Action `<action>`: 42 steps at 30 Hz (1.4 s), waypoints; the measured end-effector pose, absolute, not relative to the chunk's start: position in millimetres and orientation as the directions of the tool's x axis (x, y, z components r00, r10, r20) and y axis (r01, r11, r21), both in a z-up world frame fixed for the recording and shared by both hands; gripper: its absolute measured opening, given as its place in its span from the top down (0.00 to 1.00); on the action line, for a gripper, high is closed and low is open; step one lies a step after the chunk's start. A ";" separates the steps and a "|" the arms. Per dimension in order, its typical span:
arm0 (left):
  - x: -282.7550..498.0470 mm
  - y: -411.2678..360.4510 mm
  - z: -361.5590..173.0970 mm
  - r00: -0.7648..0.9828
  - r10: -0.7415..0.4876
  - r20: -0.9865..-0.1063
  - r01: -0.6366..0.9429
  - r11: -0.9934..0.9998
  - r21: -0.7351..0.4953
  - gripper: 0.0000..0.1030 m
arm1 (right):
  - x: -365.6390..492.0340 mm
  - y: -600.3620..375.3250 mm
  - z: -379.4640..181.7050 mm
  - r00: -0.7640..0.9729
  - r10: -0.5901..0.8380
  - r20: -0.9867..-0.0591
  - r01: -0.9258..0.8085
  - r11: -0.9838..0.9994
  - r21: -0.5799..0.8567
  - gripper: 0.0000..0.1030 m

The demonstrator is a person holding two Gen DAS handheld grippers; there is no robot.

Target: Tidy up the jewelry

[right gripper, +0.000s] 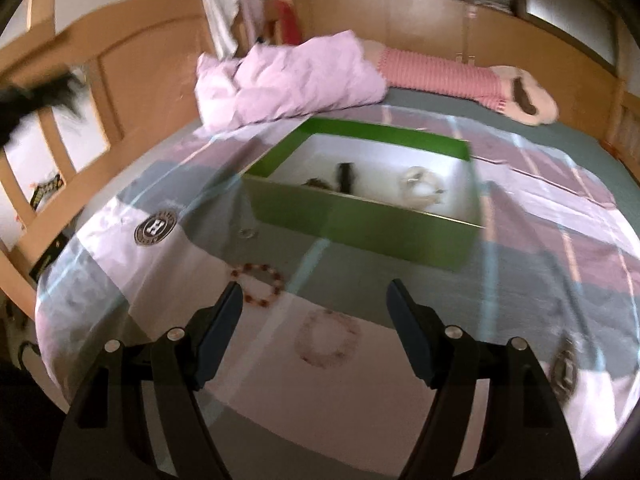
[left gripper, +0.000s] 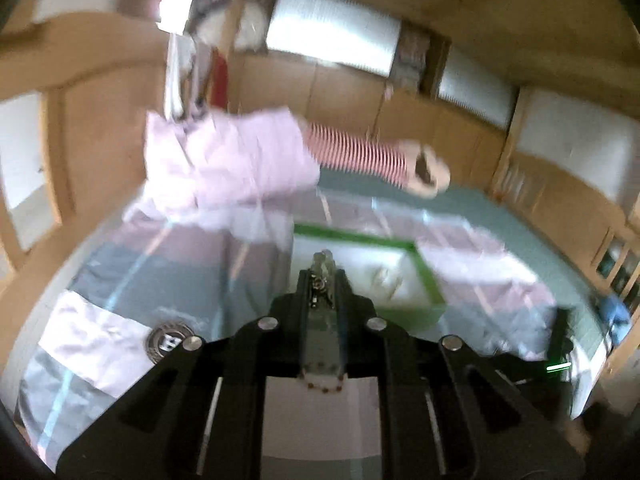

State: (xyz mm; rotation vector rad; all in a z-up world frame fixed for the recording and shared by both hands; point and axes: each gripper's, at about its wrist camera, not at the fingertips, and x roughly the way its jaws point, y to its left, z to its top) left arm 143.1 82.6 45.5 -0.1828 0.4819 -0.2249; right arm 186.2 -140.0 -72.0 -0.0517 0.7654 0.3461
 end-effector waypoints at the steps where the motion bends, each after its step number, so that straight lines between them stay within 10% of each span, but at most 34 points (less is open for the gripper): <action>1: 136.8 86.1 47.6 0.867 -0.257 -0.427 0.170 0.958 -0.231 0.88 | 195.0 -126.1 -78.1 0.660 0.285 -0.695 -0.336 0.940 0.067 0.29; 8: 139.4 100.3 43.1 0.867 -0.248 -0.433 0.172 0.963 -0.206 0.88 | 253.2 -49.3 -120.4 0.612 0.243 -0.752 -0.364 0.932 0.005 0.57; 22: 141.6 128.8 48.7 0.871 -0.256 -0.419 0.156 0.954 -0.258 0.88 | 306.3 3.3 -160.0 0.530 0.160 -0.833 -0.329 0.944 -0.028 0.60; 28: 142.5 131.6 49.9 0.871 -0.255 -0.420 0.152 0.953 -0.262 0.88 | 311.6 14.9 -158.9 0.542 0.149 -0.827 -0.332 0.942 -0.048 0.80; 42: 132.2 104.2 48.1 0.842 -0.305 -0.445 0.217 0.946 -0.239 0.88 | 169.8 -129.5 -25.3 0.781 0.252 -0.571 -0.348 0.935 -0.063 0.80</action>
